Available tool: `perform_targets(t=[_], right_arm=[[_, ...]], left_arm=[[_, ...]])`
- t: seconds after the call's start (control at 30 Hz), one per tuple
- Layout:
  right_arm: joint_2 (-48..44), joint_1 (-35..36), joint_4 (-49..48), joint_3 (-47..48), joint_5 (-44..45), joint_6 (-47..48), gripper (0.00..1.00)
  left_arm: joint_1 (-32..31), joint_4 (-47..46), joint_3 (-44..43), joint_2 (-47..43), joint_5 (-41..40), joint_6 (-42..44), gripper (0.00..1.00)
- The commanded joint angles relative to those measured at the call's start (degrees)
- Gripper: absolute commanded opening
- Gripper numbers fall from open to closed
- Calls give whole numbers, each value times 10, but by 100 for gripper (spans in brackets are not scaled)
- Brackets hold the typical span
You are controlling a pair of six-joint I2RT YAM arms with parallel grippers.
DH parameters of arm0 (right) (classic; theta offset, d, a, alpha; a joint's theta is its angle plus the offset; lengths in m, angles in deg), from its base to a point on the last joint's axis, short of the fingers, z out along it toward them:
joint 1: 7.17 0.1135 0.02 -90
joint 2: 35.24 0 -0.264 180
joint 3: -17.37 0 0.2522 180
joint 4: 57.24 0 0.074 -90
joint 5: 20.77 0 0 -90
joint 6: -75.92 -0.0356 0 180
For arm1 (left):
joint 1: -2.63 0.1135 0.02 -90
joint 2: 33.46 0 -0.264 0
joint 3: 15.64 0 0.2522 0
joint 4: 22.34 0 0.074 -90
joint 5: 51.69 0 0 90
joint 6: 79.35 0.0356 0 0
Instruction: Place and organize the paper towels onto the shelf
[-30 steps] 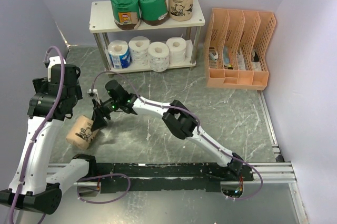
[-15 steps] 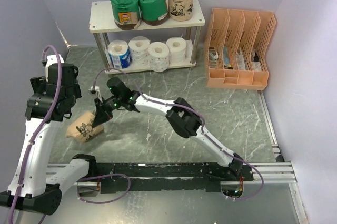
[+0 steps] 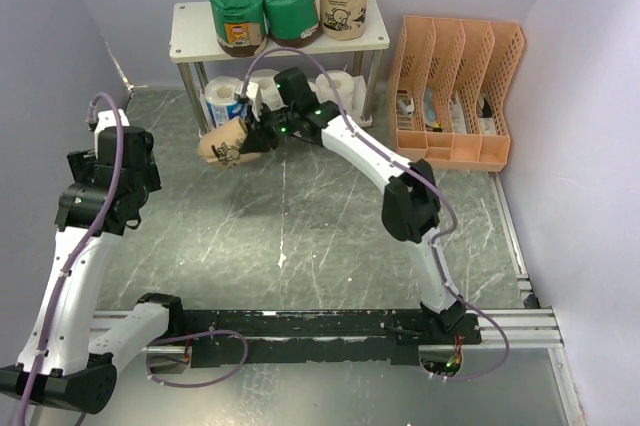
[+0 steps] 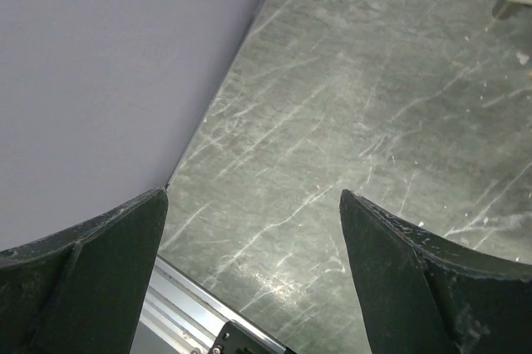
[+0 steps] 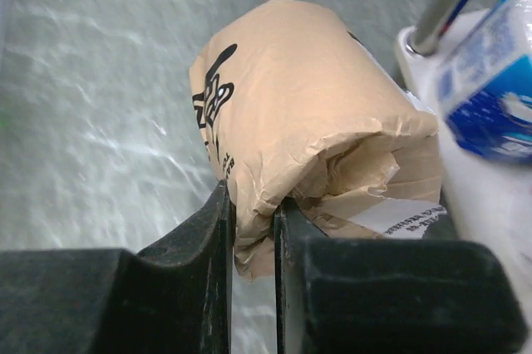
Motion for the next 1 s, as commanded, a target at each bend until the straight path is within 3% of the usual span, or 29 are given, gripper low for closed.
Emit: perform_targets(t=[0.0, 0.27, 0.47, 0.63, 0.77, 0.87, 0.97], right_arm=[[-95, 28, 223, -1, 117, 297, 0], [-279, 33, 352, -209, 244, 593, 0], [-347, 67, 334, -316, 292, 661, 0], [-341, 102, 329, -347, 341, 706, 0], [-341, 127, 280, -379, 385, 729, 0], [-339, 137, 242, -389, 411, 728, 2], [-343, 138, 244, -386, 408, 728, 19]], left_arm=[[3, -56, 46, -8, 41, -12, 96], [3, -183, 113, 12, 161, 10, 96], [3, -172, 68, 97, 461, 99, 96], [3, -170, 42, 130, 565, 107, 96], [-5, -182, 20, 181, 756, 117, 96], [-32, -165, -5, 217, 749, 134, 96], [-47, -159, -17, 246, 726, 143, 96]])
